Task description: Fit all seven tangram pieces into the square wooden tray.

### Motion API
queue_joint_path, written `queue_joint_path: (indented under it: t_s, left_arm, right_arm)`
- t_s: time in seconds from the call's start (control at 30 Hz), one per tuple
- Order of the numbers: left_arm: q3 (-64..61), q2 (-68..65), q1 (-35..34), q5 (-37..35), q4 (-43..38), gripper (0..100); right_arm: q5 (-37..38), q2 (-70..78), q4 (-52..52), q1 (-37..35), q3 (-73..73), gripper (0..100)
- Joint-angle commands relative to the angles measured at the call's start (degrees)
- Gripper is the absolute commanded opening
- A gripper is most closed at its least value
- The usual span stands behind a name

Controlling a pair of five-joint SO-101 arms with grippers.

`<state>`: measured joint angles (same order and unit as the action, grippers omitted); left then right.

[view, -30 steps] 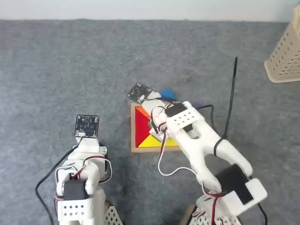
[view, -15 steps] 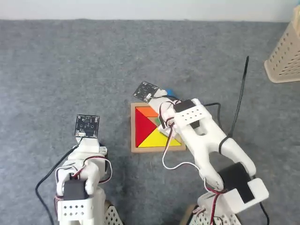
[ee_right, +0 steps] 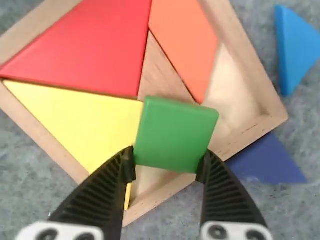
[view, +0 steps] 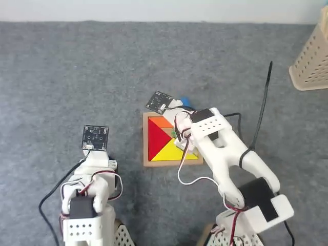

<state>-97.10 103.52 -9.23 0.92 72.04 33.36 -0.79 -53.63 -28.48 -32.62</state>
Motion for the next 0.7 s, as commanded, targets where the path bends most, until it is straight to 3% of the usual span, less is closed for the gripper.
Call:
queue_joint_path:
  t_s: [0.0,0.37,0.53,0.67]
  left_arm:
    - [0.57,1.05,0.26,0.09,0.35,2]
    - [0.57,1.05,0.26,0.09,0.35,2]
    - [0.57,1.05,0.26,0.09,0.35,2]
    - [0.57,1.05,0.26,0.09,0.35,2]
  right_arm:
    - [0.79,-1.01,-0.66,0.66,3.25,12.6]
    - [3.60,-1.10,-3.12,0.66,3.25,13.2]
    - [3.60,-1.10,-3.91,0.66,3.25,21.9]
    - [3.60,-1.10,-4.26,0.75,3.43,23.2]
